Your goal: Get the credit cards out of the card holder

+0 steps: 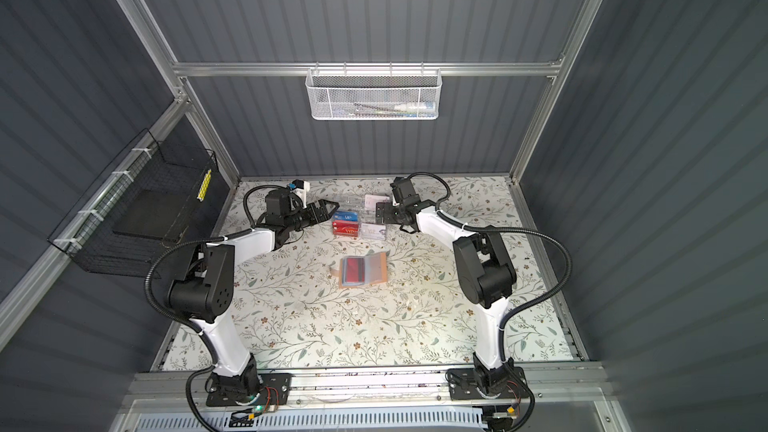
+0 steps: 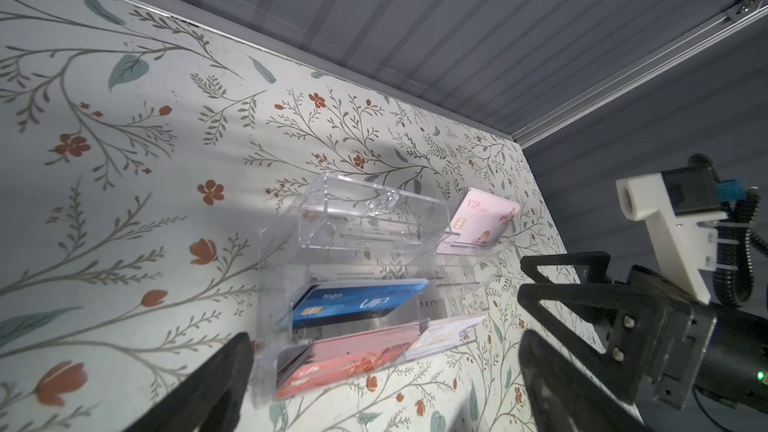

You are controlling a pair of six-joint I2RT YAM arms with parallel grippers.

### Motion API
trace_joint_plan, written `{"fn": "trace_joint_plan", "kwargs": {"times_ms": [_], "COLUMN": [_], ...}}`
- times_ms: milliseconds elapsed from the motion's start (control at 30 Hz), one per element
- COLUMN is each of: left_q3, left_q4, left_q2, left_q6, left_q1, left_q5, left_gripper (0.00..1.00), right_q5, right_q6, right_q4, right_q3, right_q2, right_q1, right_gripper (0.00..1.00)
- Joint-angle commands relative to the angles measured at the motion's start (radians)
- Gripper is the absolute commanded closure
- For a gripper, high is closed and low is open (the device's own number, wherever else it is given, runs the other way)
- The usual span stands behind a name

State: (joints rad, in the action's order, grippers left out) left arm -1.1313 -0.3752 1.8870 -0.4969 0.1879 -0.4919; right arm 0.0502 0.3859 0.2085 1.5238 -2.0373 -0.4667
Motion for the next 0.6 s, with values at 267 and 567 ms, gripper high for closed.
{"fn": "trace_joint_plan", "kwargs": {"times_ms": [267,567], "left_q3": [-0.144,-0.177], "left_q4": [-0.067,-0.090], "left_q2": [0.134,0.190], "left_q6": [0.046,0.035], "left_q1": [-0.007,-0.007], "left_q5": [-0.074,-0.074], "left_gripper": [0.00,0.00], "right_q5": [0.073,0.100], "right_q6": [-0.023,-0.056], "right_q4": [-0.029,-0.027], "right_q3": [0.088,0.132], "right_q2": [-0.059,-0.093], "right_q1": [0.006,0.004], "right_gripper": [0.01,0.01]}}
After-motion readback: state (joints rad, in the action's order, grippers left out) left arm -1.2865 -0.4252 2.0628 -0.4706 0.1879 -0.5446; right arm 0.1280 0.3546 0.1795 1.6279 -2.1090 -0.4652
